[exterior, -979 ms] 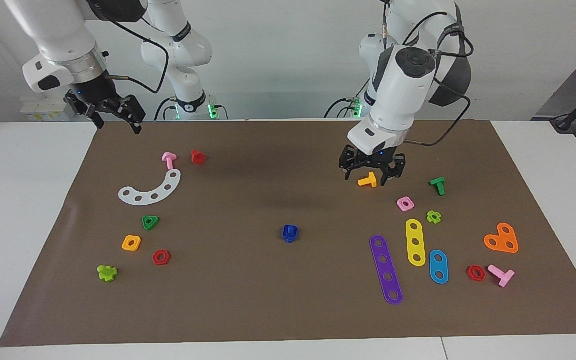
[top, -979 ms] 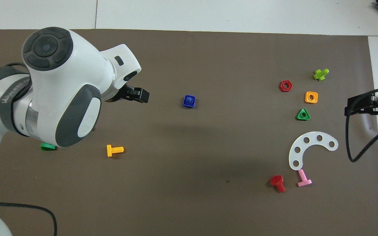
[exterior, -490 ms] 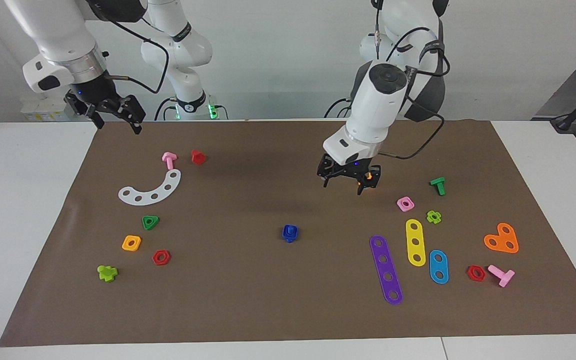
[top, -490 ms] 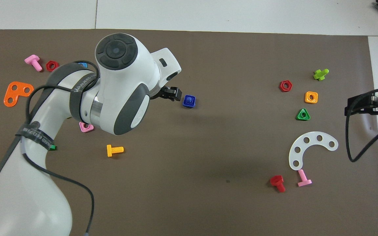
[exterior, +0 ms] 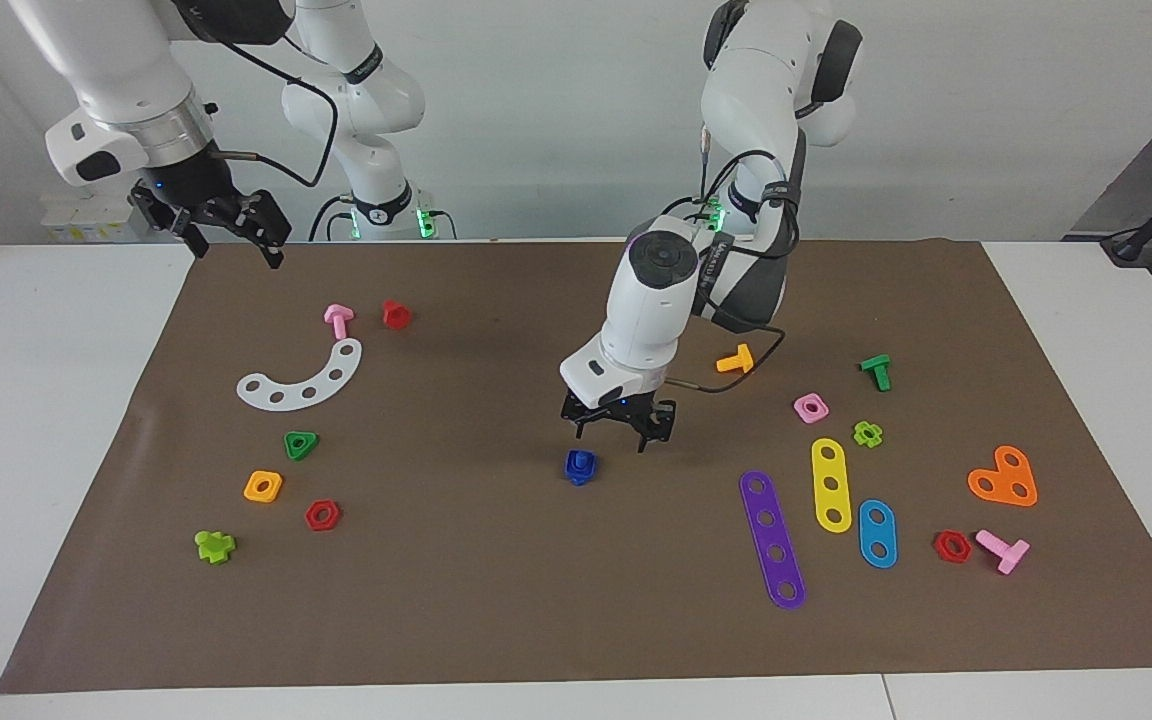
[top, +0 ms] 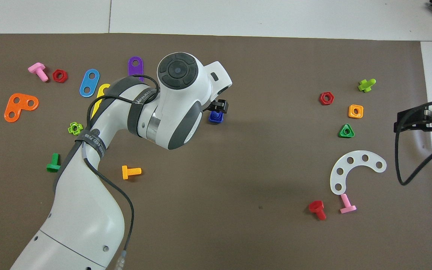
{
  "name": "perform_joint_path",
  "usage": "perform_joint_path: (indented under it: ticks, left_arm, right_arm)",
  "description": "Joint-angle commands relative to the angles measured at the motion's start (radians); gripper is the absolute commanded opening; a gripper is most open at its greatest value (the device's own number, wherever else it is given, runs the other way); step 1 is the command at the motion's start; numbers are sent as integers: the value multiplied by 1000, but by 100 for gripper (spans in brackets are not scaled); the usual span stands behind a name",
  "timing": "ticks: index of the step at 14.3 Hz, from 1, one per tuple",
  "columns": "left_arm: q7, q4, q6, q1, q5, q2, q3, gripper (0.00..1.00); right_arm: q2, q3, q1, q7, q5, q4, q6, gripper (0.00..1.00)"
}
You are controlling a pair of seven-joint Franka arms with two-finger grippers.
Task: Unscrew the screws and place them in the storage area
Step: 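Grip the blue nut with the left gripper and twist it loose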
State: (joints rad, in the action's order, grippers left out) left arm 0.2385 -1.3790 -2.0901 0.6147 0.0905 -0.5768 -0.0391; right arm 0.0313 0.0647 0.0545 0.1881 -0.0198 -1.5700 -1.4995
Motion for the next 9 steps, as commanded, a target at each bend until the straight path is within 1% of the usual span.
perform_joint_path:
  ticks: [1, 9]
  left_arm:
    - [9, 23, -39, 19, 2, -29, -19, 92]
    - [10, 29, -70, 54, -15, -103, -21, 88]
  right_arm:
    - [21, 0, -7, -6, 21, -25, -19, 100]
    - [21, 0, -5, -6, 21, -25, -19, 100]
